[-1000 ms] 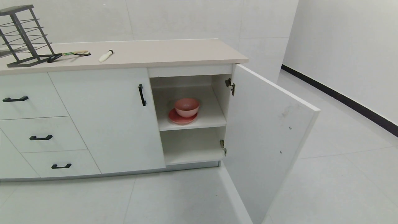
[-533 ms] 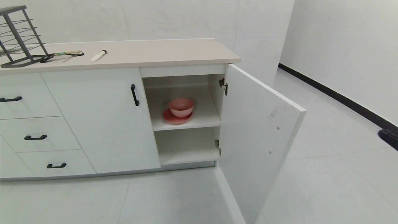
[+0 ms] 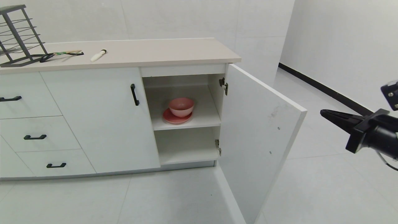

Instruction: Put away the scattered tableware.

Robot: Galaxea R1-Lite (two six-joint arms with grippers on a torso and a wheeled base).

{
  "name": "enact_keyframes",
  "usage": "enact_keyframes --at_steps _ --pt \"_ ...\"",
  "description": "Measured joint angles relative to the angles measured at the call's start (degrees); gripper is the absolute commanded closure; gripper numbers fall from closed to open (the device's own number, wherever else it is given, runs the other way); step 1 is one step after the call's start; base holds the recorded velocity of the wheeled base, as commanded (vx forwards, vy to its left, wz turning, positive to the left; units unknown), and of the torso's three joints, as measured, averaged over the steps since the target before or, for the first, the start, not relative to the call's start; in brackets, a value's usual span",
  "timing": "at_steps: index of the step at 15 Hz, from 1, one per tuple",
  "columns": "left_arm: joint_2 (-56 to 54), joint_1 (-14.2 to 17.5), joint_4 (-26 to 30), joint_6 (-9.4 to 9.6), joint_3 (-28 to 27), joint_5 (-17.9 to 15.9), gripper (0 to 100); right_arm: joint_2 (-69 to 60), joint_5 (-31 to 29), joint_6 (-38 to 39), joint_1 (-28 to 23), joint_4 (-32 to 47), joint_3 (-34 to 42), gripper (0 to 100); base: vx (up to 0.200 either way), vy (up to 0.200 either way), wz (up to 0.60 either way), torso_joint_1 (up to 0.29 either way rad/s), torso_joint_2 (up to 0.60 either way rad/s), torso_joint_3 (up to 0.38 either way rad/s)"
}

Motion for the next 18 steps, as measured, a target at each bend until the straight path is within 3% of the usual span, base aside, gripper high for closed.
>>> enact_keyframes --at_steps 8,18 --pt "0.0 0.0 0.0 -0.09 0.0 0.0 0 9.8 0.1 0.0 1.9 -6.9 -0.4 100 0.0 0.0 0.0 0.0 0.0 0.0" --pt "0.0 0.0 0.0 -0.72 0.0 0.0 0 11.5 0.2 -0.1 8.5 -7.2 -0.4 100 0.0 0.0 0.0 0.0 0.0 0.0"
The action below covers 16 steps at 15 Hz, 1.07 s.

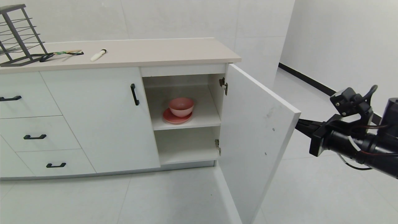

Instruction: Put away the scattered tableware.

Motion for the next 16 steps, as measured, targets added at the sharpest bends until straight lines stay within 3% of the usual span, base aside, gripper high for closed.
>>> enact_keyframes --at_steps 16 --pt "0.0 0.0 0.0 0.09 0.0 -0.1 0 14.2 4.1 0.9 9.5 -6.0 -12.0 100 0.0 0.0 0.0 0.0 0.0 0.0"
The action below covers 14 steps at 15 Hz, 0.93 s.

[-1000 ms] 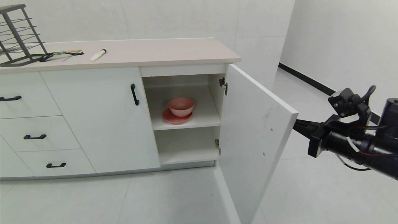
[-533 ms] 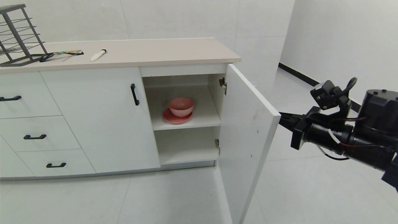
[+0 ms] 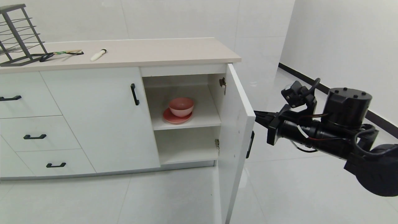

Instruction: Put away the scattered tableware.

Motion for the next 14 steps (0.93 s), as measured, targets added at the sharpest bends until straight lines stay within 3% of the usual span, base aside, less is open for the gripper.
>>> enact_keyframes --at_steps 14 --pt "0.0 0.0 0.0 0.0 0.0 0.0 0 16.1 0.6 3.0 4.3 -8.0 -14.4 100 0.0 0.0 0.0 0.0 0.0 0.0"
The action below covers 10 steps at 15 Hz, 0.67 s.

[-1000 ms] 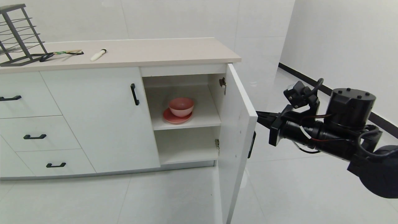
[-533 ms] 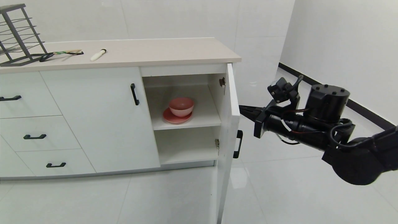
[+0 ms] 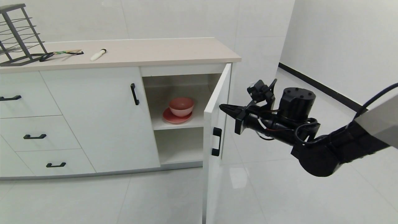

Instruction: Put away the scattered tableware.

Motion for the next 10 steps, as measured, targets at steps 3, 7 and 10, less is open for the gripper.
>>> enact_keyframes --at_steps 3,7,10 --pt "0.0 0.0 0.0 0.02 0.0 0.0 0 4.9 -0.1 1.0 0.1 -2.6 -4.4 100 0.0 0.0 0.0 0.0 0.0 0.0" --pt "0.0 0.0 0.0 0.09 0.0 0.0 0 13.9 -0.1 1.3 0.3 -5.4 -14.6 100 0.0 0.1 0.0 0.0 0.0 -0.001" --pt "0.0 0.0 -0.1 0.17 0.0 0.0 0 19.6 -0.2 1.4 0.4 -6.7 -20.8 100 0.0 0.067 0.0 0.001 0.0 0.001"
